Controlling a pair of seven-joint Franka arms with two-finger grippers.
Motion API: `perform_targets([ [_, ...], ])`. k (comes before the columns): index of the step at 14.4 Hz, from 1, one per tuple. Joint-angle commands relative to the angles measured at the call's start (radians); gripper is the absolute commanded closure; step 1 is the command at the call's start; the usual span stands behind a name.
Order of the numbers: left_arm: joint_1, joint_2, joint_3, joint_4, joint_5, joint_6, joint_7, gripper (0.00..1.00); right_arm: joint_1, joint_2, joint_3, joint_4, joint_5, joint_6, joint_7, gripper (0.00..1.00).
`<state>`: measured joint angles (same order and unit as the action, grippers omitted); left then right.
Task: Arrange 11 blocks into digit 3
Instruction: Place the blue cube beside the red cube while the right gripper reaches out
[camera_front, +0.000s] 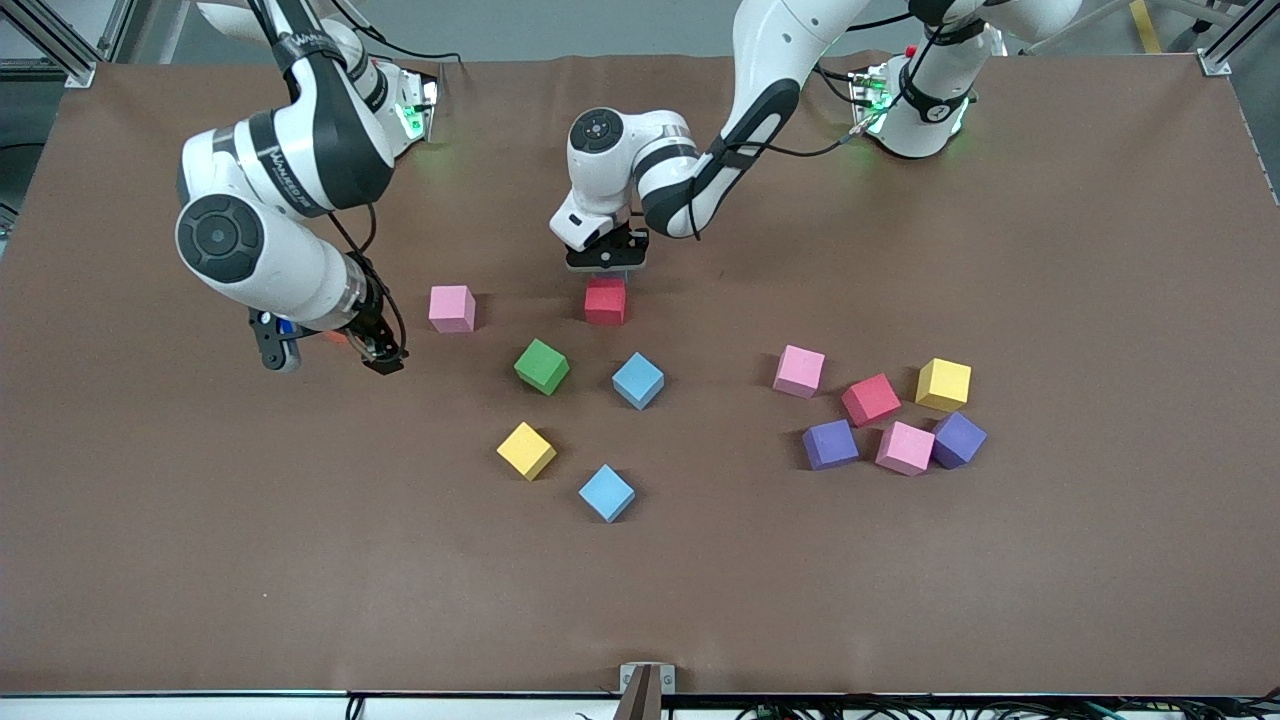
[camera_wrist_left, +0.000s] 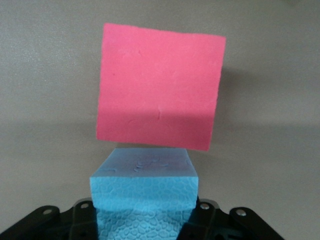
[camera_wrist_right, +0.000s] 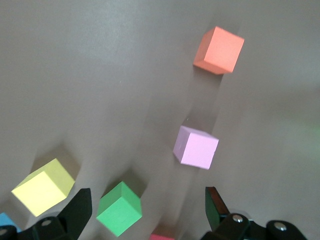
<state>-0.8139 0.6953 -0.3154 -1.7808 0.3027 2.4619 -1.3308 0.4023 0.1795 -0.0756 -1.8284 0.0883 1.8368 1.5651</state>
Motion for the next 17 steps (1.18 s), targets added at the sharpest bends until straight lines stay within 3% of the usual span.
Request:
perform_targets([
  [1,-0.021,0.021,0.013,0.032,0.032,-0.018,-0.022,0.54,0.018,-0.026,-0.007,-0.028,0.039,0.036,0.038,0.00],
  [2,-0.021,0.021,0.015,0.032,0.033,-0.018,-0.021,0.40,0.027,-0.025,-0.007,-0.028,0.041,0.042,0.038,0.00],
  [3,-0.021,0.020,0.013,0.032,0.041,-0.018,-0.021,0.11,0.029,-0.025,-0.007,-0.028,0.041,0.048,0.036,0.00],
  [4,-0.019,0.012,0.013,0.032,0.046,-0.021,-0.019,0.00,0.036,-0.020,-0.007,-0.028,0.041,0.053,0.036,0.00],
  [12,0.002,-0.080,0.007,0.040,0.046,-0.156,0.011,0.00,0.072,0.058,-0.007,-0.029,0.039,0.154,0.023,0.00],
  [17,0.125,-0.178,0.004,-0.015,0.039,-0.213,0.170,0.00,0.090,0.089,-0.007,-0.029,0.036,0.193,0.020,0.00],
])
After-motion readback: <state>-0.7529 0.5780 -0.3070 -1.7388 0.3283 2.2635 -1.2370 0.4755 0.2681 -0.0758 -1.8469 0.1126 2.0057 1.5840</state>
